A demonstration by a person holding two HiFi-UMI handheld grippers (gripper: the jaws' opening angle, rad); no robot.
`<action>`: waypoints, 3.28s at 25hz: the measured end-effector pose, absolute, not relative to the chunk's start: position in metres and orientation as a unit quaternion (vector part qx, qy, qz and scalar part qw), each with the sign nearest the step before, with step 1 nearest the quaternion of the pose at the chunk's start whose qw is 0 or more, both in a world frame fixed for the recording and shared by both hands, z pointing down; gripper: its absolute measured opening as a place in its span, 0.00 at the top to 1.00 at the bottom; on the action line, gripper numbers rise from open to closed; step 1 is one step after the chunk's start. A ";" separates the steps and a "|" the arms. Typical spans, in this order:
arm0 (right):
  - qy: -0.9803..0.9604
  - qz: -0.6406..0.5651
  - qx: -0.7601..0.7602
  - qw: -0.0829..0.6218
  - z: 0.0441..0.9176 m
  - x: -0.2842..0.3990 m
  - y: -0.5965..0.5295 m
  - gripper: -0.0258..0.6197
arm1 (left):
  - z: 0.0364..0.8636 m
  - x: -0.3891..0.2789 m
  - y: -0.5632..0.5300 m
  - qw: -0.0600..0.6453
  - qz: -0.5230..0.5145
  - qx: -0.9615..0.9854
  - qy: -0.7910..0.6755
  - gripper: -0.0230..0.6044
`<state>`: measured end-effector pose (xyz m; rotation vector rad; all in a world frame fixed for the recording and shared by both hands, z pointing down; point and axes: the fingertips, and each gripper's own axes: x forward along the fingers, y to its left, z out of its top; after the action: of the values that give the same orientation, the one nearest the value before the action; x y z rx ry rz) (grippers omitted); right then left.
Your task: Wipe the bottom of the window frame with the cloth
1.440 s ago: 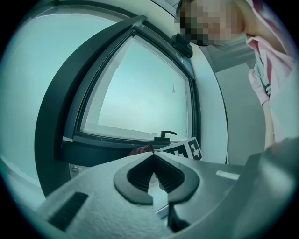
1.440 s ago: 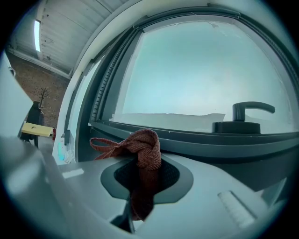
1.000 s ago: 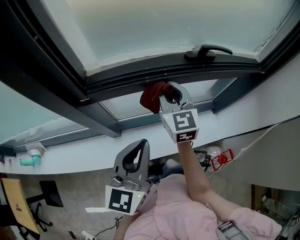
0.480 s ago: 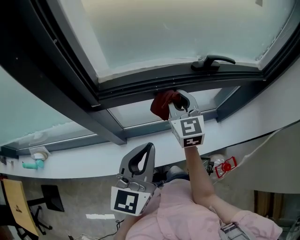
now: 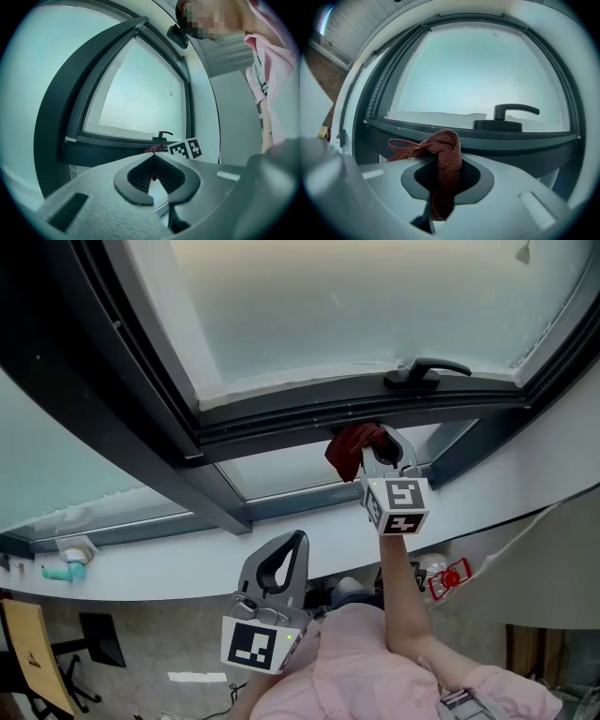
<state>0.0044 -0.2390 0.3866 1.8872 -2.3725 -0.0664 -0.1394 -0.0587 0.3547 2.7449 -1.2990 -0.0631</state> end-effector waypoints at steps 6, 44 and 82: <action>-0.772 0.006 0.635 0.026 0.388 0.024 -0.240 0.86 | 0.354 -0.130 -0.059 0.052 -0.019 0.908 -0.415 0.96; -0.703 0.026 0.711 0.019 0.388 0.093 -0.245 0.86 | 0.345 -0.135 -0.079 0.042 -0.039 0.912 -0.407 0.96; -0.773 0.002 0.633 0.051 0.368 0.194 -0.204 0.86 | 0.337 -0.009 -0.113 0.043 -0.043 0.904 -0.423 0.96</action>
<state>0.1940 -0.2039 0.3677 1.9265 -2.3521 0.0071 -0.0091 -0.1131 0.3372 2.7662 -1.2929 -0.1322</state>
